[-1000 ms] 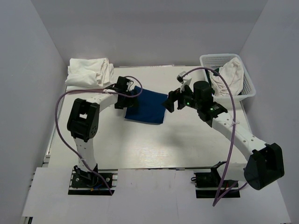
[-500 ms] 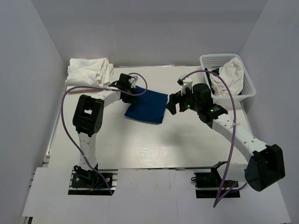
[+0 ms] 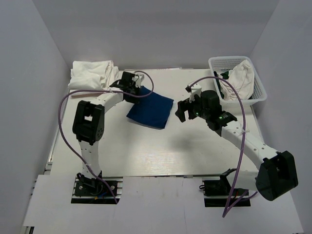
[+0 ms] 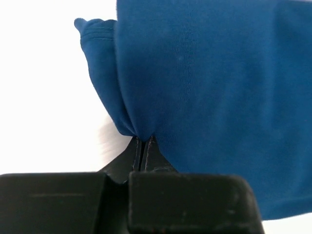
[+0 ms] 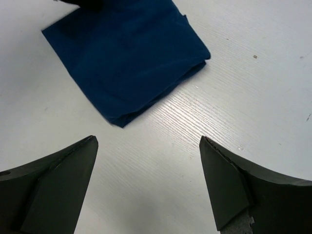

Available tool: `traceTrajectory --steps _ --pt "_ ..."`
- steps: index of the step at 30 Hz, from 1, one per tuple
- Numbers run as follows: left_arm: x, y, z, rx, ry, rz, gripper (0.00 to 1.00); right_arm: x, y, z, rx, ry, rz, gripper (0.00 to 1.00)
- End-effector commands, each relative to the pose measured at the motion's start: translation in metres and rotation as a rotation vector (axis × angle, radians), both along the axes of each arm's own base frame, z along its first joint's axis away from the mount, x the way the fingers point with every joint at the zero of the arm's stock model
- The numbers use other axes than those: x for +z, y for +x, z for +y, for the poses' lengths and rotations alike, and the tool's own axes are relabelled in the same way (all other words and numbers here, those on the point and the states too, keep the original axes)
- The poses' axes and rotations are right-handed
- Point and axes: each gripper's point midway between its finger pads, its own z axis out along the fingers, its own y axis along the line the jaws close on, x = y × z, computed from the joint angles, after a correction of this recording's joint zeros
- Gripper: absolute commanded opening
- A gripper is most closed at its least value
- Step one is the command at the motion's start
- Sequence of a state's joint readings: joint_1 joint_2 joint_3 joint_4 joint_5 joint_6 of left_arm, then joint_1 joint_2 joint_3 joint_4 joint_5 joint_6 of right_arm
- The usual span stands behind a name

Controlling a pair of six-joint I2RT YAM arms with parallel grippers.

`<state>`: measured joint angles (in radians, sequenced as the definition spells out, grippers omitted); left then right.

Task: Fold and stack the t-shirts
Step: Put the neatly folded tshirt into the corner of the board with the left arm

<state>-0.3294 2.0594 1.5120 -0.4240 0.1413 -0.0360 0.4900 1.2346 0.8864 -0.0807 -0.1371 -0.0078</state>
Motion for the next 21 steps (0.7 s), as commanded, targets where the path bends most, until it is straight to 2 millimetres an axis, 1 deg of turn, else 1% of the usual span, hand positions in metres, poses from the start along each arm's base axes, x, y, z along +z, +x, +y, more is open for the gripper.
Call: traceTrajectory --steps 1,2,3,4,6,7,8,9,10,11,12,13,14,15,16,17,18,19,20,21 --pt "0.115 0.036 0.018 0.008 0.05 -0.293 0.0 0.015 0.007 -0.008 -0.038 -0.003 -0.065 0.9" --pt "0.122 0.04 0.024 0.016 0.064 -0.306 0.0 0.015 0.011 -0.016 -0.069 -0.011 -0.067 0.9" --pt "0.128 0.043 0.029 0.027 0.094 -0.321 0.0 0.017 0.008 -0.011 -0.053 -0.012 -0.071 0.9" --pt "0.144 0.049 0.035 0.032 0.097 -0.349 0.0 0.016 0.009 -0.013 -0.06 -0.017 -0.073 0.9" --pt "0.149 0.052 0.044 0.032 0.139 -0.347 0.0 0.019 0.01 -0.016 -0.077 -0.023 -0.085 0.9" --pt "0.159 0.057 0.052 0.05 0.153 -0.37 0.0 0.017 0.01 -0.017 -0.082 -0.028 -0.084 0.9" --pt "0.158 0.058 0.054 0.049 0.168 -0.365 0.0 0.019 0.011 -0.018 -0.089 -0.028 -0.089 0.9" --pt "0.171 0.064 0.06 0.047 0.178 -0.397 0.0 0.019 0.011 -0.019 -0.096 -0.031 -0.092 0.9" --pt "0.169 0.067 0.07 0.072 0.195 -0.39 0.0 0.019 0.011 -0.02 -0.1 -0.031 -0.092 0.9" --pt "0.167 0.07 0.071 0.066 0.216 -0.386 0.0 0.02 0.012 -0.019 -0.102 -0.024 -0.098 0.9" --pt "0.181 0.079 0.079 0.07 0.226 -0.421 0.0 0.021 0.013 -0.02 -0.108 -0.017 -0.095 0.9" --pt "0.184 0.084 0.091 0.099 0.241 -0.421 0.0 0.023 0.013 -0.017 -0.102 -0.008 -0.096 0.9" --pt "0.184 0.085 0.097 0.093 0.258 -0.411 0.0 0.025 0.014 -0.015 -0.096 -0.008 -0.097 0.9" --pt "0.201 0.093 0.102 0.109 0.264 -0.449 0.0 0.027 0.016 -0.014 -0.092 -0.007 -0.097 0.9" --pt "0.2 0.101 0.112 0.115 0.279 -0.453 0.0 0.022 0.015 -0.014 -0.09 -0.022 -0.076 0.9" --pt "0.202 0.104 0.117 0.117 0.289 -0.454 0.0 0.026 0.017 -0.014 -0.088 -0.025 -0.08 0.9" --pt "0.217 0.109 0.117 0.117 0.288 -0.489 0.0 0.029 0.021 -0.013 -0.09 -0.027 -0.081 0.9" --pt "0.218 0.112 0.127 0.122 0.305 -0.49 0.0 0.027 0.021 -0.012 -0.086 -0.034 -0.068 0.9" --pt "0.219 0.116 0.132 0.132 0.306 -0.494 0.0 0.027 0.022 -0.011 -0.086 -0.037 -0.066 0.9" --pt "0.224 0.117 0.142 0.142 0.317 -0.504 0.0 0.031 0.023 -0.01 -0.085 -0.03 -0.072 0.9"
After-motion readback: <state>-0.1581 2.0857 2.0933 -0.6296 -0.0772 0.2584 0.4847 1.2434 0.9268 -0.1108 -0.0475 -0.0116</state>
